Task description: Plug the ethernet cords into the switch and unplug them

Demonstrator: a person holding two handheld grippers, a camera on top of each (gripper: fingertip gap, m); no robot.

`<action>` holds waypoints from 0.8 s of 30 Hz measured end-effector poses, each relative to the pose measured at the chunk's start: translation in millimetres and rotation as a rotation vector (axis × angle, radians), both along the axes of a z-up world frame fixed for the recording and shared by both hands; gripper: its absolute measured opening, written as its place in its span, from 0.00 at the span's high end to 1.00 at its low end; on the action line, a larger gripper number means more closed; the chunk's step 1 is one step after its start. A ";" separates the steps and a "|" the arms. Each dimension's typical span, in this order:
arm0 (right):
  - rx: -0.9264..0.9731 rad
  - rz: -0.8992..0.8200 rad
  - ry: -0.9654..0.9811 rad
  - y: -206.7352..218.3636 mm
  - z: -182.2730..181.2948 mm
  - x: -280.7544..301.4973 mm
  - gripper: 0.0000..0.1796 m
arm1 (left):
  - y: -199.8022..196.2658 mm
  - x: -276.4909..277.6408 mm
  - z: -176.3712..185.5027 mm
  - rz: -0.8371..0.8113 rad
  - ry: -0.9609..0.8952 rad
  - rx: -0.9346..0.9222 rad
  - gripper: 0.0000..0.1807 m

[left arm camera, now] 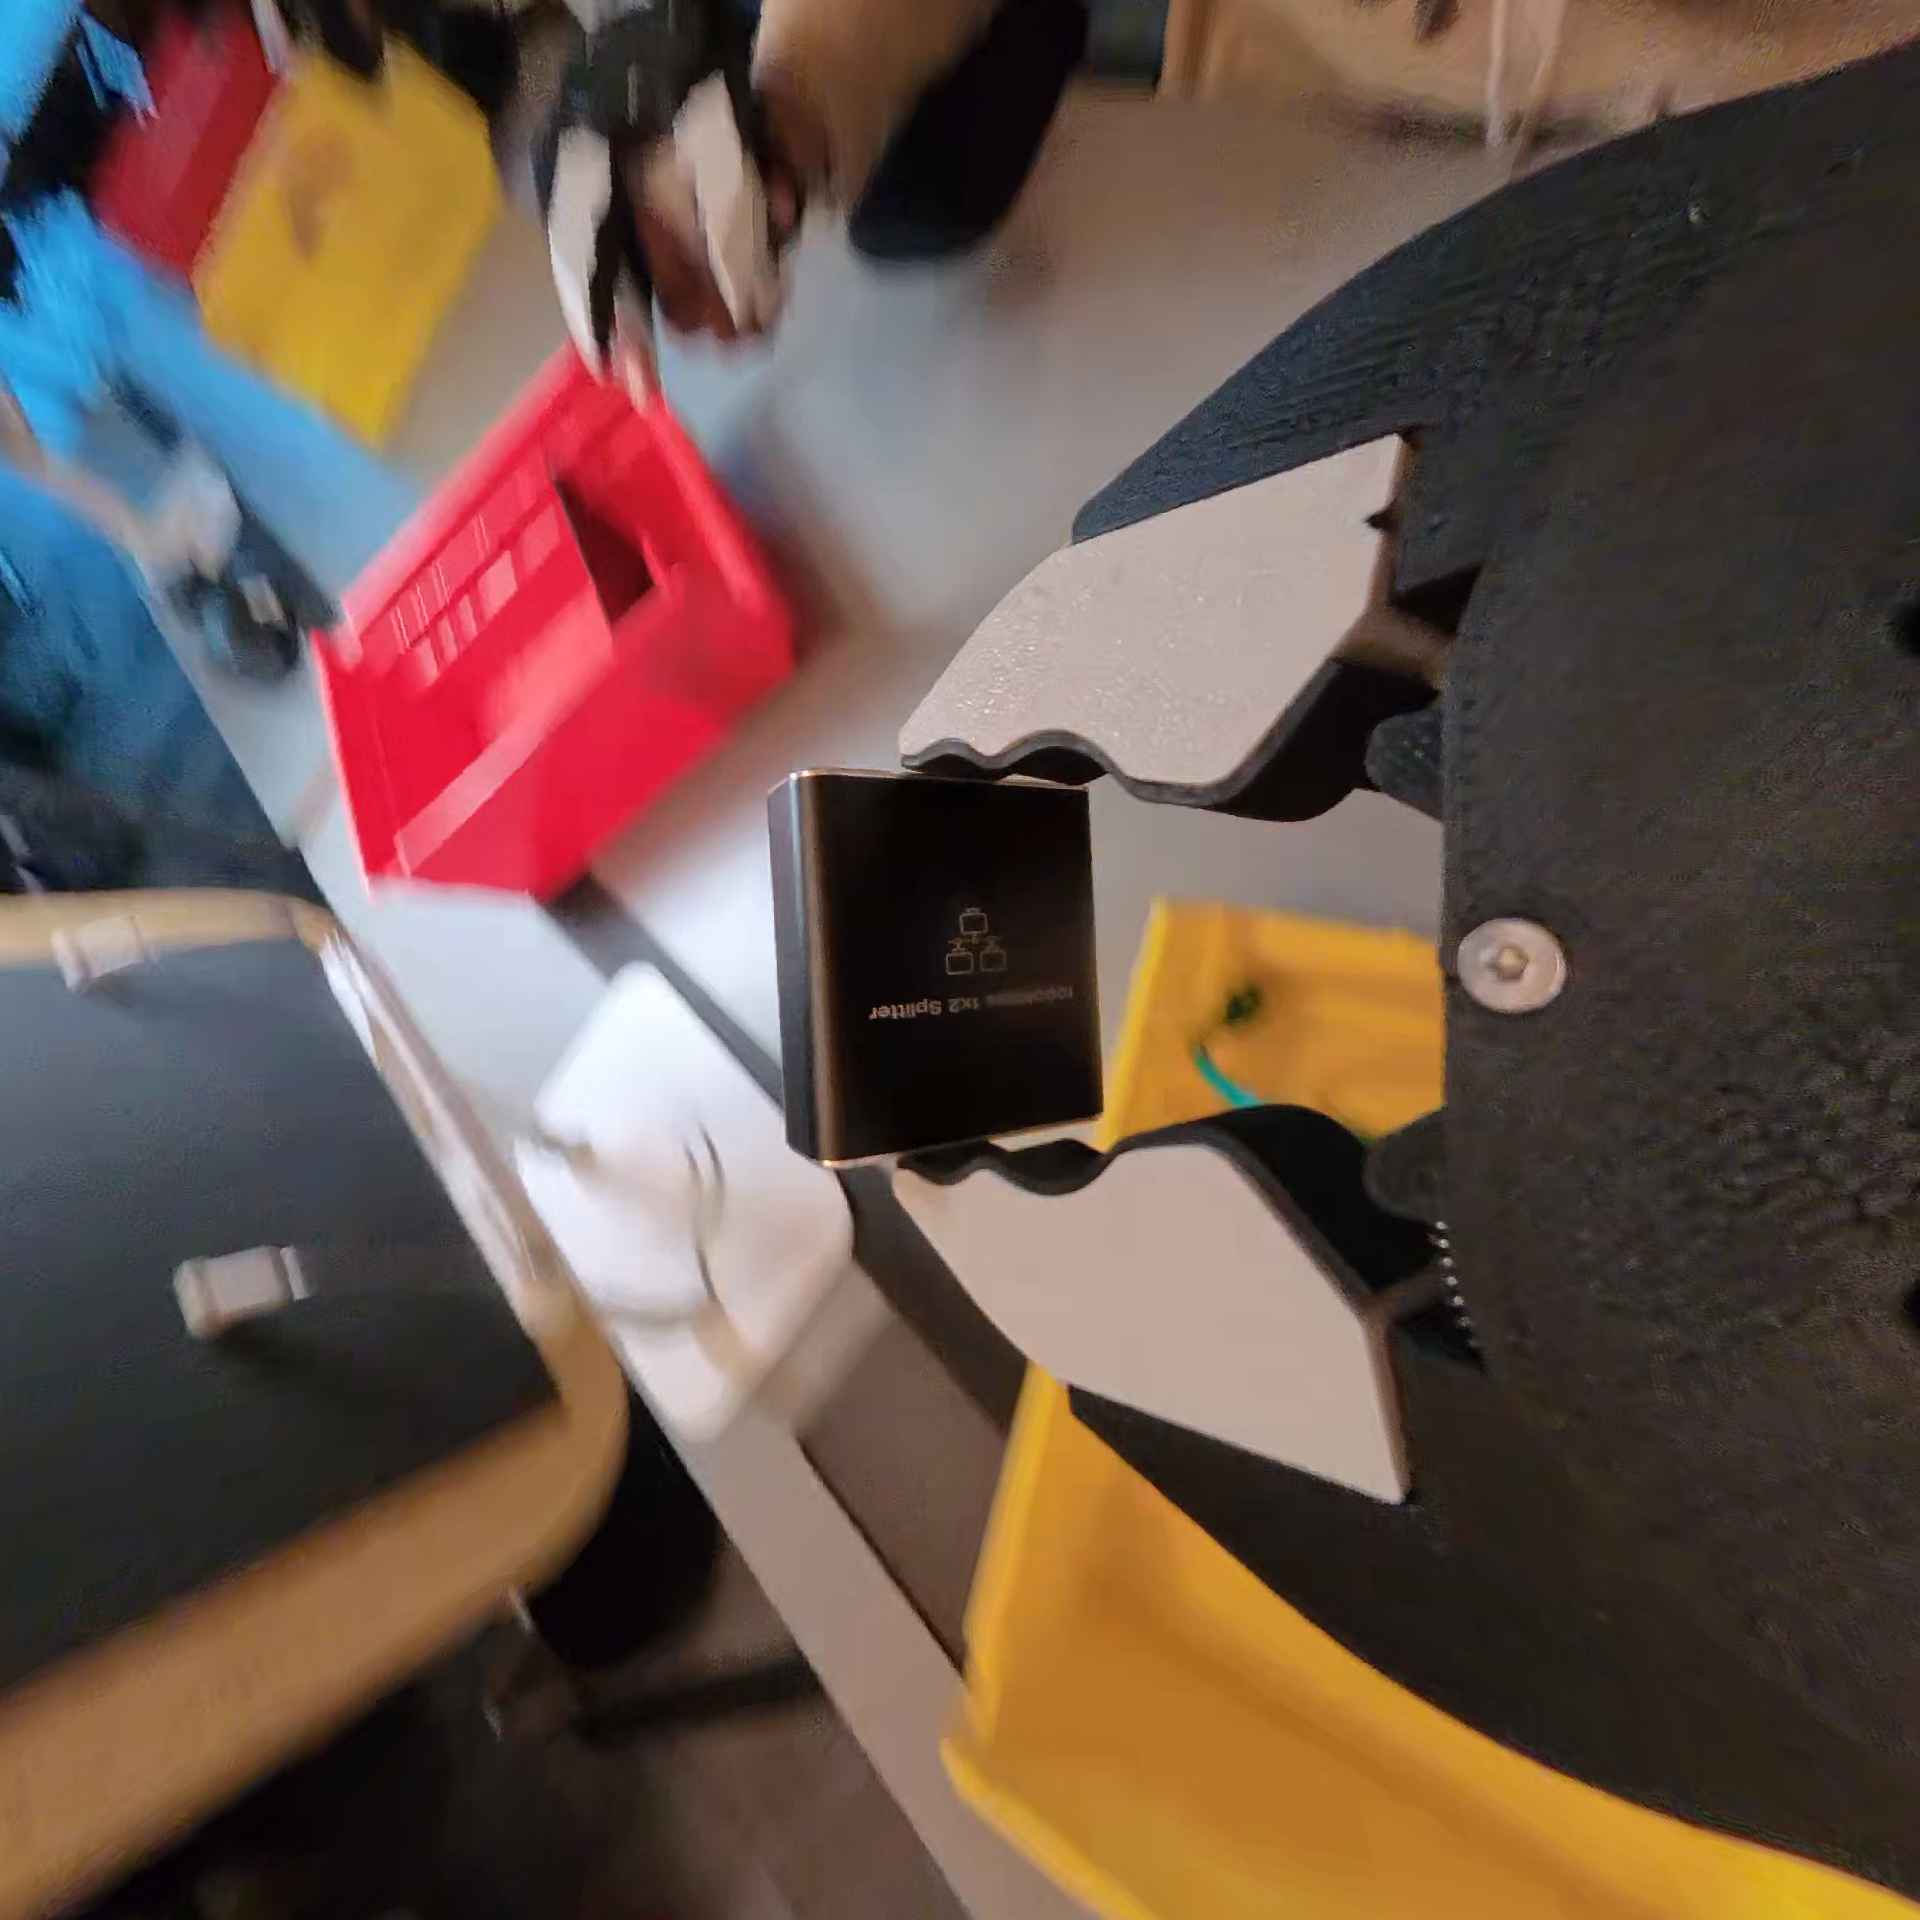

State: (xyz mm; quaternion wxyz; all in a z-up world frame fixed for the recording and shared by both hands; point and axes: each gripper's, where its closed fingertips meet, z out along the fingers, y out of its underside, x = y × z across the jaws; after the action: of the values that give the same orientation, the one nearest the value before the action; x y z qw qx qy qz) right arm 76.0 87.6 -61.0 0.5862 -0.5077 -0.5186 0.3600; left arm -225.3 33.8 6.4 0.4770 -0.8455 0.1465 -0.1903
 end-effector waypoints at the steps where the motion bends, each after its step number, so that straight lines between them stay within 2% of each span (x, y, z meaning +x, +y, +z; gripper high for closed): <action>1: 0.030 0.050 -0.005 -11.5 7.7 -8.9 0.66 | -9.0 31.0 3.4 -0.081 -0.052 0.034 0.63; 5: 0.181 0.295 0.049 -70.8 54.5 -41.2 0.67 | -50.1 142.4 8.2 -0.405 -0.270 0.116 0.63; 9: 0.401 0.510 -0.011 -127.9 77.6 -60.0 0.70 | -88.1 214.0 -0.9 -0.702 -0.403 0.099 0.62; 12: 0.316 0.695 -0.035 -154.5 76.6 -62.0 0.68 | -107.3 243.1 -10.4 -0.883 -0.432 0.080 0.62; 15: 0.245 0.871 -0.068 -174.4 59.3 -51.9 0.70 | -124.8 264.4 -15.5 -1.021 -0.486 0.045 0.63; 18: 0.303 0.929 -0.157 -187.0 37.6 -48.3 0.75 | -135.0 281.2 -27.6 -1.105 -0.462 -0.009 0.63; 20: 0.344 0.938 -0.204 -190.3 29.5 -46.5 0.82 | -136.9 284.8 -29.7 -1.124 -0.479 -0.021 0.63; 24: 0.364 0.846 -0.239 -172.4 28.2 -51.8 0.84 | -118.1 276.4 -24.6 -1.014 -0.541 0.002 0.63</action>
State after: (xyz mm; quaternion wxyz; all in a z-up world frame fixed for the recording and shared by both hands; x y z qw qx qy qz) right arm 24.2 -84.9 -32.8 0.4038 -0.1787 -0.7983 0.4095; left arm 51.2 -84.3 -18.1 0.3473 -0.5901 0.4066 -0.6048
